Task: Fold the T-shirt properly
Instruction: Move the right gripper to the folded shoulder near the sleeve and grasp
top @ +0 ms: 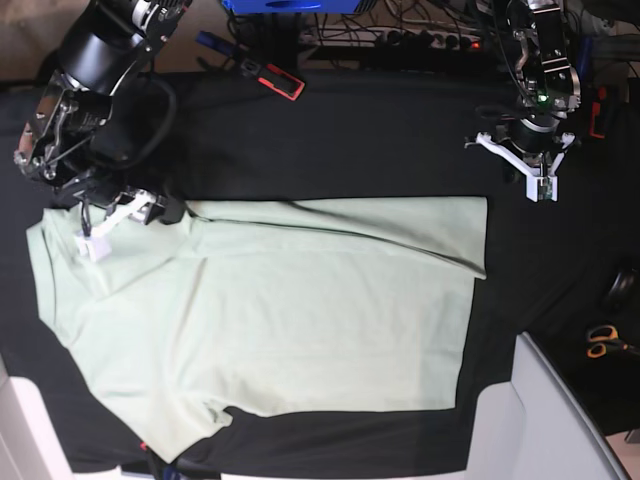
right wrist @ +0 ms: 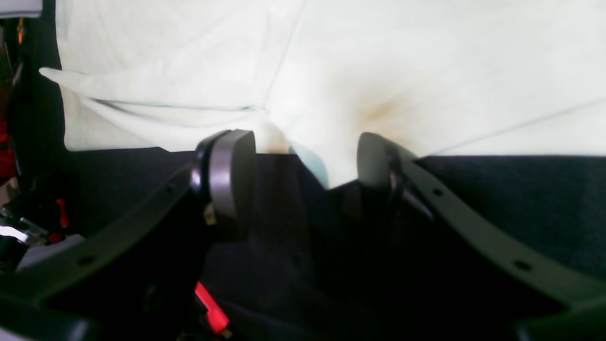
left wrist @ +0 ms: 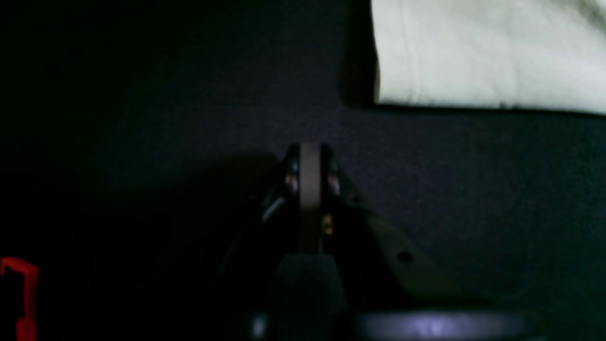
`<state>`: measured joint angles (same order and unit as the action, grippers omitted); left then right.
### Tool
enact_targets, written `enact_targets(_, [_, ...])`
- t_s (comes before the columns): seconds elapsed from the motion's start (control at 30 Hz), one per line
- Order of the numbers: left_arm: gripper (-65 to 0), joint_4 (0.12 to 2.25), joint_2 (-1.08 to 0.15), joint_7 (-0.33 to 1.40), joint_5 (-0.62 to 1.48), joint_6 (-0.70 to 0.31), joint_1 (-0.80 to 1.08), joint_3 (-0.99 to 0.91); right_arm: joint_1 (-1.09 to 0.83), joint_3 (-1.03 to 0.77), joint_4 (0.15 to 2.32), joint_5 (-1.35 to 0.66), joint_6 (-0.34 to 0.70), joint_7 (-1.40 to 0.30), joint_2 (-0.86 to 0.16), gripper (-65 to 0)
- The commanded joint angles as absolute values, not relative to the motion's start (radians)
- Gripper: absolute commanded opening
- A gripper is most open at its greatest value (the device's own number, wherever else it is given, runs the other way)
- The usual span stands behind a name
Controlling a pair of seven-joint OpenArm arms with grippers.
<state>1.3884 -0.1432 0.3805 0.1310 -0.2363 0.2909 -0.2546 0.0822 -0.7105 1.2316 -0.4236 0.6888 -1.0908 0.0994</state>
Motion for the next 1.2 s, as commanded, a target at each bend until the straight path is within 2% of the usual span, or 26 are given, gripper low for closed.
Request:
enact_targets(0.0, [-65.0, 1.403, -0.154, 0.361, 0.134, -0.231, 0.291, -0.259, 0.094, -0.714, 1.245, -0.446, 0.698, -1.084, 0.093, -33.7])
enact_targets(0.23, [-65.0, 1.400, -0.154, 0.361, 0.134, -0.231, 0.291, -0.259, 0.016, -0.717, 1.337, -0.446, 0.698, -1.106, 0.099, -33.2])
enact_targets(0.53, [-65.0, 1.400, -0.154, 0.361, 0.134, -0.231, 0.289, -0.259, 0.012, -0.711, 1.248, -0.446, 0.698, -1.056, 0.096, -33.4])
enact_targets(0.9, [-65.0, 1.400, -0.154, 0.361, 0.134, -0.231, 0.289, -0.259, 0.065, -0.708, 1.242, -0.446, 0.698, -1.058, 0.093, -34.1])
enact_targets(0.97, [-65.0, 1.400, -0.154, 0.361, 0.134, -0.231, 0.289, -0.259, 0.071, -0.708, 1.242, -0.446, 0.698, -1.059, 0.093, -38.7])
enact_targets(1.07, [-65.0, 1.400, -0.154, 0.361, 0.134, -0.231, 0.289, -0.259, 0.074, -0.707, 1.216, -0.446, 0.698, -1.066, 0.091, -53.4])
enact_targets(1.17, [-65.0, 1.400, -0.154, 0.361, 0.134, -0.231, 0.289, -0.259, 0.084, -0.707, 1.181, -0.444, 0.698, -1.066, 0.091, -64.1])
